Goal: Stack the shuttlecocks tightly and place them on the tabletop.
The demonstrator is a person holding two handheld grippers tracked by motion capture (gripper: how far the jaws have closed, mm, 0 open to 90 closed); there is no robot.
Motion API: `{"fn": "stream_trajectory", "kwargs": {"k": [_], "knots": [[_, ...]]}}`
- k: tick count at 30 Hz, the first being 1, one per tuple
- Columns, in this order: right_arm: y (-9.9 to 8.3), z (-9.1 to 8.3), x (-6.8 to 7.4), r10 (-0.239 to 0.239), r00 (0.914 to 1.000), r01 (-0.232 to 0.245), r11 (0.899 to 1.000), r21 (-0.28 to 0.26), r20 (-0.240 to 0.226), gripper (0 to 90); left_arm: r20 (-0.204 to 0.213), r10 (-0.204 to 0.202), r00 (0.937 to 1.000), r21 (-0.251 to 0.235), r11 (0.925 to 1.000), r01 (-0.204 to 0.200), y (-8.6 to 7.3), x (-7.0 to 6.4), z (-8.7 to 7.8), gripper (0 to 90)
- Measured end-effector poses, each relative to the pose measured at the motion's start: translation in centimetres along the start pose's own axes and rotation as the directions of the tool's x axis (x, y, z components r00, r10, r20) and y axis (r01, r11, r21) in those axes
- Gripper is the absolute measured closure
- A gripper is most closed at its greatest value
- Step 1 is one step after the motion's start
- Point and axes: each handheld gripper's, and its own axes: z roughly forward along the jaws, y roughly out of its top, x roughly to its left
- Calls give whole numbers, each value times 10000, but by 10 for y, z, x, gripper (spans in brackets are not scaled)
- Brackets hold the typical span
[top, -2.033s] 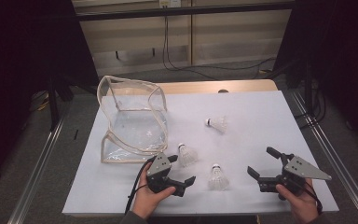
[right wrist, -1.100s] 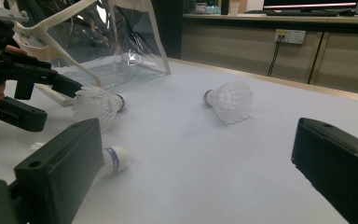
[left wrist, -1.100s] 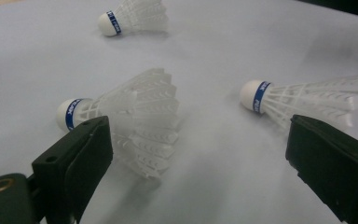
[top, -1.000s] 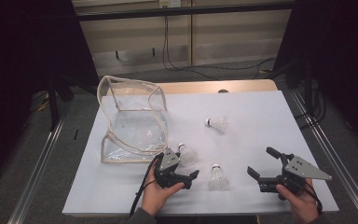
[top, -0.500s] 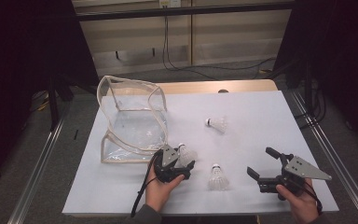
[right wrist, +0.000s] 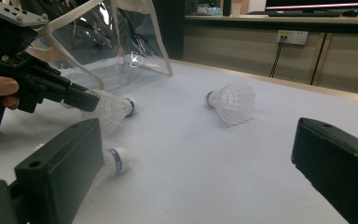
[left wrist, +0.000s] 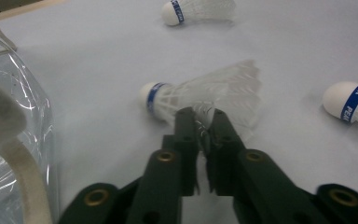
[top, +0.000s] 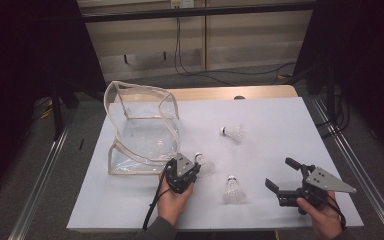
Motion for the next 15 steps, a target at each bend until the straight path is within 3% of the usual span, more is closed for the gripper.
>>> {"fn": "stream_trajectory", "kwargs": {"k": [10, 13, 15], "knots": [[0, -1, 0, 54, 10000, -54, 10000, 7, -7, 14, 666, -656, 9956, -8, 9978, 658, 16, -8, -9, 900], [-1, -1, -1, 54, 10000, -54, 10000, -11, -18, 13, 1198, -1132, 9863, -119, 9932, 1155, 21, -10, -10, 900], [-1, -1, -1, 58, 10000, -58, 10000, -4, -5, 13, 1277, -1132, 9853, -87, 9933, 1152, 24, -12, -8, 900]]}}
